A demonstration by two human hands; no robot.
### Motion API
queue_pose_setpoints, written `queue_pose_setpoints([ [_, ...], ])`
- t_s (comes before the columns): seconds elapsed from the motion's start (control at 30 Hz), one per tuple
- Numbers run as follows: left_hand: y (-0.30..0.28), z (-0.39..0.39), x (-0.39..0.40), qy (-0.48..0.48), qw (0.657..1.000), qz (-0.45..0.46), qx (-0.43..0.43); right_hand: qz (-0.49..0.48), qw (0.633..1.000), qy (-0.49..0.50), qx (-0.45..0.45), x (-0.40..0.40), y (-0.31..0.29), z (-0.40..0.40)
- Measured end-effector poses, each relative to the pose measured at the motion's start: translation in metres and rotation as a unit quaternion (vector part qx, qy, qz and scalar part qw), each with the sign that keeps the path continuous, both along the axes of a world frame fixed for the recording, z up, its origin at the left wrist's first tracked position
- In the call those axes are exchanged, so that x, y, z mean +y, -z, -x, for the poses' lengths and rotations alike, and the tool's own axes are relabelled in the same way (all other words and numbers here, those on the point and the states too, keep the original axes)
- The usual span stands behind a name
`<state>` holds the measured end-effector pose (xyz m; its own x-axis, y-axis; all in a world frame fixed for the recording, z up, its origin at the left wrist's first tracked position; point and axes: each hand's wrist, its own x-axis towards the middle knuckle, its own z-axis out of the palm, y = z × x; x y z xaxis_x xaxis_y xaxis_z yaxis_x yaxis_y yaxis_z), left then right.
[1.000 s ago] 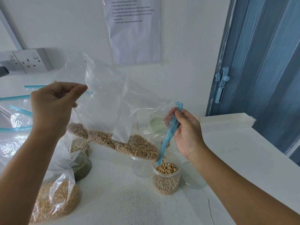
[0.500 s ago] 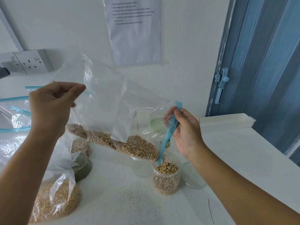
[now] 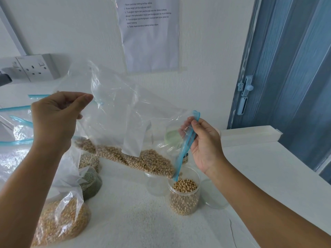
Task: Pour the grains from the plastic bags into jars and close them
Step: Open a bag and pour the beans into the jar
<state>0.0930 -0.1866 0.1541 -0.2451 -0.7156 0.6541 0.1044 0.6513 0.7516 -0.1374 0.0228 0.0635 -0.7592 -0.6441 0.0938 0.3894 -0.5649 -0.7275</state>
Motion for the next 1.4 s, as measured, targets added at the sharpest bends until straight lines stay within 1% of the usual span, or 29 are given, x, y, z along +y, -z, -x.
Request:
queue_pose_setpoints([
  [0.4, 0.0017, 0.0034, -0.0020, 0.014, 1.000, 0.005, 0.005, 0.001, 1.000, 0.006, 0.002, 0.0021, 0.0017, 0.0009],
  [1.0, 0.0010, 0.0072, 0.0051, -0.015, 1.000, 0.021, -0.003, 0.006, 1.000, 0.005, 0.003, 0.0041, 0.0023, 0.0004],
  [1.4, -0.0050, 0.0044, 0.0046, 0.009, 0.999, 0.031, 0.005, 0.001, 1.000, 0.006, 0.002, 0.0059, 0.0021, -0.0007],
])
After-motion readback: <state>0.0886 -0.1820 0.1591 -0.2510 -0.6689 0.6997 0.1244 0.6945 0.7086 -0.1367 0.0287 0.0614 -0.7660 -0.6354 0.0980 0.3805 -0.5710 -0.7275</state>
